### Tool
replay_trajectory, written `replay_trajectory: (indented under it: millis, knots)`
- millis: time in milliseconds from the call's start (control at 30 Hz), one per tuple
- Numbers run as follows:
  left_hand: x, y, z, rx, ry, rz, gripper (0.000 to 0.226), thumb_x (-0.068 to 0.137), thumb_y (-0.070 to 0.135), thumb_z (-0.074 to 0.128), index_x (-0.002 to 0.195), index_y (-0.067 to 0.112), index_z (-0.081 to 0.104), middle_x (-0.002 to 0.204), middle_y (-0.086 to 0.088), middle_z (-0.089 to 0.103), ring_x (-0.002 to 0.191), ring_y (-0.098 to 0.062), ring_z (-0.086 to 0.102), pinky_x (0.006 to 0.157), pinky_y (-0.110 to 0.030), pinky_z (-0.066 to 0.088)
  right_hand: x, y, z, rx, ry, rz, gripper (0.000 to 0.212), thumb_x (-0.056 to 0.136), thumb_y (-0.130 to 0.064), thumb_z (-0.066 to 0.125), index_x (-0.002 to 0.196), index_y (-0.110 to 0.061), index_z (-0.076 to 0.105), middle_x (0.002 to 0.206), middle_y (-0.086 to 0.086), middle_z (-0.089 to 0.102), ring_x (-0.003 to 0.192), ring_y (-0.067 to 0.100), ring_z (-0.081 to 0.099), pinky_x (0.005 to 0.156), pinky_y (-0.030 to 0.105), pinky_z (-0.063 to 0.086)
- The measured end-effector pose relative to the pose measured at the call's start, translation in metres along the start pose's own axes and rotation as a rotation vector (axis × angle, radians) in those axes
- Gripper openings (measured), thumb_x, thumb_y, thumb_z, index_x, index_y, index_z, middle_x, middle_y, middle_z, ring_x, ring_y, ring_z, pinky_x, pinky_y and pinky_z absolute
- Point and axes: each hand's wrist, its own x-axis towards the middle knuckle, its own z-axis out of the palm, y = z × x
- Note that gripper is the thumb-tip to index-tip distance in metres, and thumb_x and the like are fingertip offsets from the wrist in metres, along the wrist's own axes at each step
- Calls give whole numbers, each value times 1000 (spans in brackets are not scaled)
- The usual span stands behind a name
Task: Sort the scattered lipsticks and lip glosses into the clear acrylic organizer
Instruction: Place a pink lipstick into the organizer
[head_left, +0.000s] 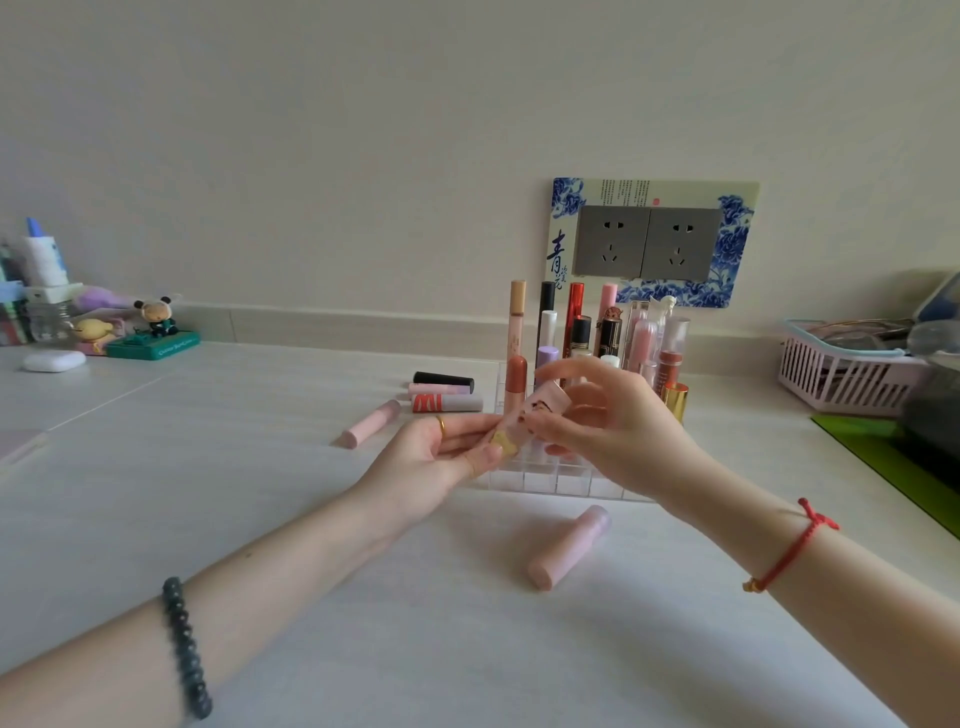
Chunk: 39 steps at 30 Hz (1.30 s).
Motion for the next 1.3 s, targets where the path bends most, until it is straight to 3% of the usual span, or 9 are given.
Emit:
replay_trajectory:
  millis: [67,267,467,633,767,1100,1300]
  knots:
    - [7,-1,0,7,8,41,24,82,4,61,103,16,64,94,6,70,83,3,66,73,-7,47,4,1,0,47,65,15,44,73,-19,72,113,-20,54,90,-1,70,74,10,70,66,25,59]
    - [20,-1,0,204,43,169,35,80,4,66,89,38,64,78,18,72,82,1,66,76,-11,47,14,6,2,71,145,24,35,73,-14,72,106,-16,59,91,-3,69,79,7,69,67,22,58]
    - [27,-5,7,253,88,186,26,78,15,70,90,37,66,90,4,73,93,-17,66,96,-45,46,16,10,2,-73,184,-48,37,73,-14,73,106,-21,58,87,-13,65,77,0,66,70,12,54]
    - [31,-8,9,221,113,204,18,79,17,68,86,35,68,84,6,72,91,-23,66,95,-50,45,19,14,7,-139,153,-71,41,73,-11,74,111,-16,58,92,-5,67,79,5,66,73,15,55]
    - [33,-13,9,220,138,210,20,79,18,69,88,36,66,82,13,71,90,-18,66,94,-46,47,20,16,9,-169,119,-72,42,73,-11,74,112,-16,58,92,-5,67,80,5,66,75,20,55]
    - [36,-22,6,196,143,262,26,76,15,71,92,36,65,83,15,71,86,-8,66,90,-34,51,20,19,12,-198,98,-70,42,74,-12,73,113,-15,58,87,-7,65,74,-3,62,69,8,51]
    - [36,-25,5,202,146,281,29,75,11,72,92,34,65,80,21,70,82,-1,65,81,-16,50,20,19,15,-230,89,-54,38,74,-14,73,109,-17,57,88,-4,66,79,8,66,70,14,53]
